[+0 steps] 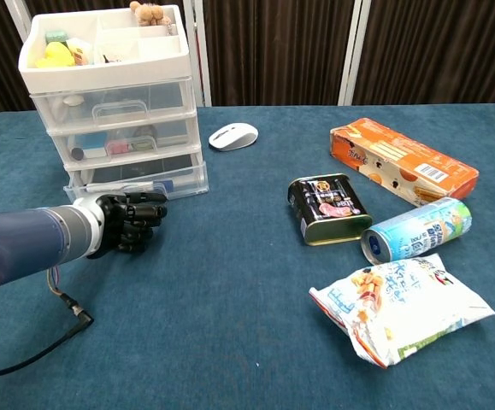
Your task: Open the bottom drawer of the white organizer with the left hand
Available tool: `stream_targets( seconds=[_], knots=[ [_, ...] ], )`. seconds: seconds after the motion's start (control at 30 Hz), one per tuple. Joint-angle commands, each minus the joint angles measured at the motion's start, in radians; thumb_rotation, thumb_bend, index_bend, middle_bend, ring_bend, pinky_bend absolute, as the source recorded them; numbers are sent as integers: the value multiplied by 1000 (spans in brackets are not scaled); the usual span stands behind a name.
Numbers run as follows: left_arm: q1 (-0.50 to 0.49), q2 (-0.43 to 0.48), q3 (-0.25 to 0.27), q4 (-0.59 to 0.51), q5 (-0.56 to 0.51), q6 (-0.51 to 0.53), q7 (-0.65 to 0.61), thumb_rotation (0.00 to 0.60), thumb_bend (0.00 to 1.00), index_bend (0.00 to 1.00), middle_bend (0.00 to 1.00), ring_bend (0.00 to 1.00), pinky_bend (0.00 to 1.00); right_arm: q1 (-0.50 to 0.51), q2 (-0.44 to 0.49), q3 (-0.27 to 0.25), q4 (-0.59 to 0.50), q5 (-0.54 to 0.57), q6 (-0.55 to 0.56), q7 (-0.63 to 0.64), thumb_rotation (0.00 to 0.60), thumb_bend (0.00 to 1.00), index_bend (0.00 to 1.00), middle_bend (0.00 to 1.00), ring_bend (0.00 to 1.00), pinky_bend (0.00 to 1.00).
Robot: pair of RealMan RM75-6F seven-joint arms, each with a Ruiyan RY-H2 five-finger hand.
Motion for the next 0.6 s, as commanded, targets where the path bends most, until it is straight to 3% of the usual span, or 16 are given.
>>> stream_targets(
  seconds=[0.03,0.17,0.37,0.6],
  knots=[
    [21,18,19,-29,26,0,-8,600,610,147,979,941,915,0,-1,-1,1,0,-1,-1,600,111,0,0,0,18],
    [45,51,50,-65,60,-6,-4,600,607,92,979,940,914,0,-2,0,2,2,-1,-4,600,112,0,0,0,18],
    [69,108,100,-113,109,-24,14,600,603,94,979,940,914,0,-3,1,1,4,-1,-9,600,111,0,0,0,18],
    [93,170,150,-170,226,12,46,600,600,257,987,943,914,1,-6,2,3,9,-5,-13,600,112,0,0,0,18]
  ],
)
